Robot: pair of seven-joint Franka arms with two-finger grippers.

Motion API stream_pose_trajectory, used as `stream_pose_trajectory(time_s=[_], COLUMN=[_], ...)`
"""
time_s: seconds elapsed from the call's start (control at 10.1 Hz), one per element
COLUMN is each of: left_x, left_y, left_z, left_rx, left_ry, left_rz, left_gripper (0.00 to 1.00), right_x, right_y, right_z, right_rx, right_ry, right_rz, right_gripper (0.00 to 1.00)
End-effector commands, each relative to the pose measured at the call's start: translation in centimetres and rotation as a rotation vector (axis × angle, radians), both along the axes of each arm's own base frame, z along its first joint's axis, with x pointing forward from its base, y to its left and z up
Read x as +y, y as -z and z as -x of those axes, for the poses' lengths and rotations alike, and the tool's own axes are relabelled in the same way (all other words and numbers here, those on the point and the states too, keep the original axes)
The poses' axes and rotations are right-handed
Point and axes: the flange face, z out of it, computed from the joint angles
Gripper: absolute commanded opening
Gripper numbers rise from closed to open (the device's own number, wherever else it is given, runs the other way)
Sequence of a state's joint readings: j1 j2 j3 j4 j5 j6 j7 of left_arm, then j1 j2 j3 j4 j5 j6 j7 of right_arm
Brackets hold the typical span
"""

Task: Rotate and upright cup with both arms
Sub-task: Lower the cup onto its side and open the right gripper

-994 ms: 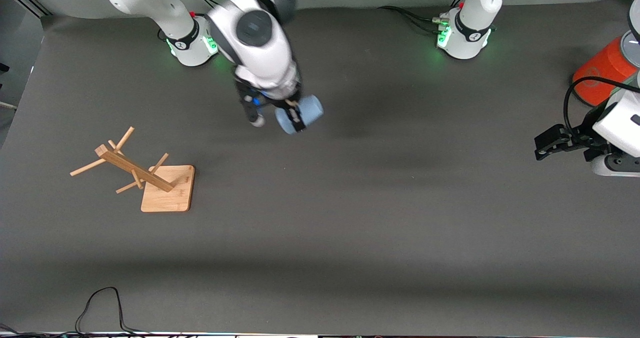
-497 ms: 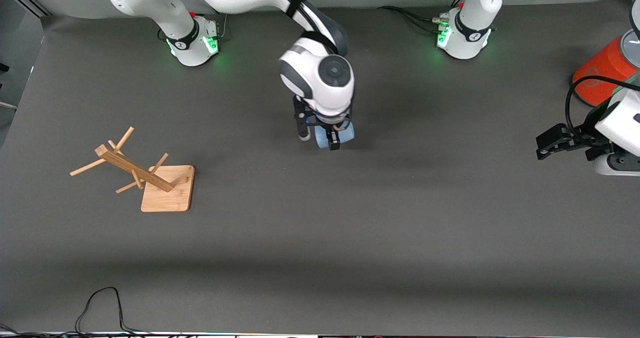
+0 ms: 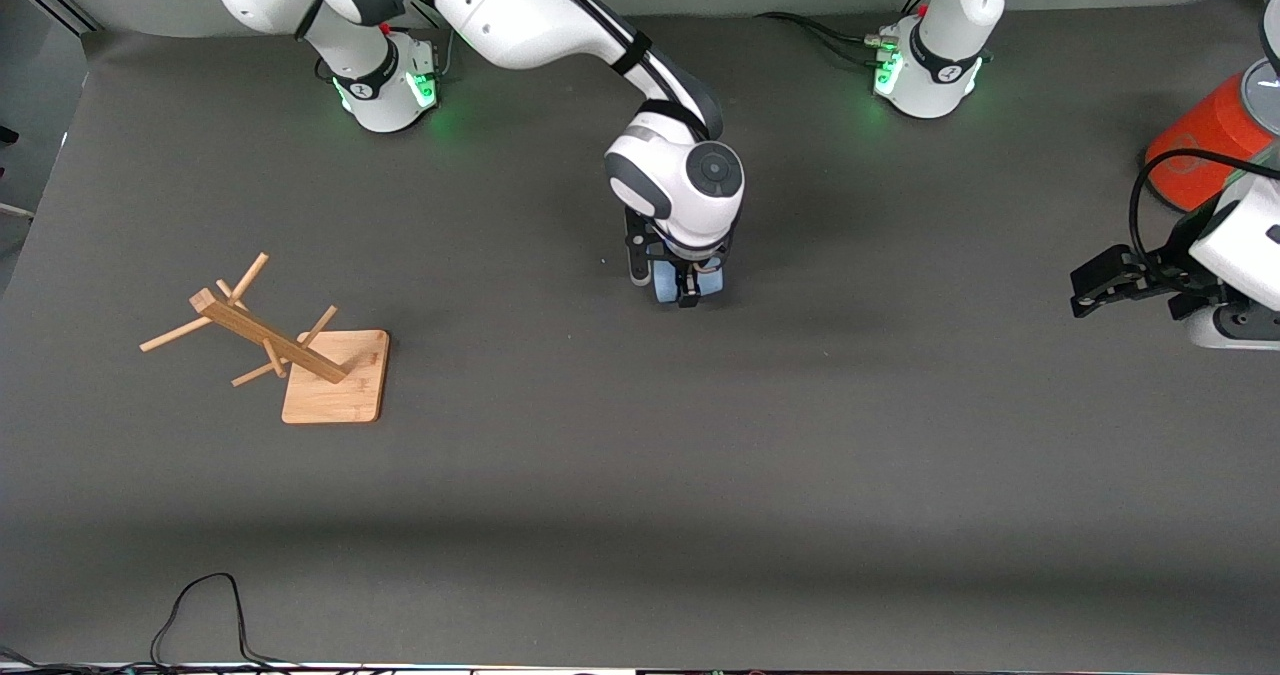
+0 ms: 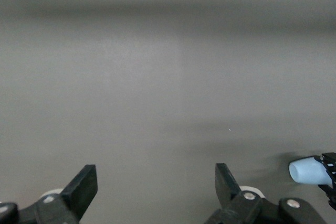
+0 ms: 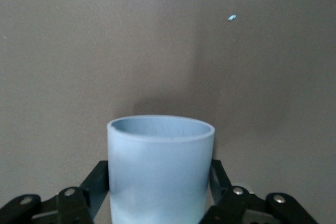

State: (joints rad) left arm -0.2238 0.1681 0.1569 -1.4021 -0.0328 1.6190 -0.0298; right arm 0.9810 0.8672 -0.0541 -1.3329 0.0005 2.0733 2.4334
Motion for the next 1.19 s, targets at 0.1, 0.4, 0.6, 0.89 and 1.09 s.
stream_pose_trajectory(time_s=[0.1, 0.4, 0.6, 0.89, 1.09], left_x=[-0.2, 0.0, -0.4, -0.1, -0.3], left_y=[-1.0, -1.0, -1.0, -1.0, -1.0], left_z=[0.7, 1.6, 1.6, 1.3, 1.3], left_rx=[0.012, 0.069, 0.066, 0.061, 0.065], left_ry=[-0.010, -0.012, -0.009, -0.014, -0.013], left_rz=[0.012, 0.014, 0.016, 0.019, 0.040], left_gripper=[1.00, 1.00, 1.00, 1.00, 1.00], right_x=[0.5, 0.5, 0.1, -0.5, -0.4], right_y=[1.5, 0.9, -2.0, -4.5, -4.8], right_z=[-0.5, -0.8, -2.0, -2.2, -2.0], right_rx=[-0.027, -0.032, -0.047, -0.025, -0.023], right_ry=[0.021, 0.015, 0.023, -0.007, -0.016], right_rz=[0.023, 0.018, -0.006, 0.015, 0.010], right_gripper=[0.82, 1.00, 1.00, 1.00, 1.00])
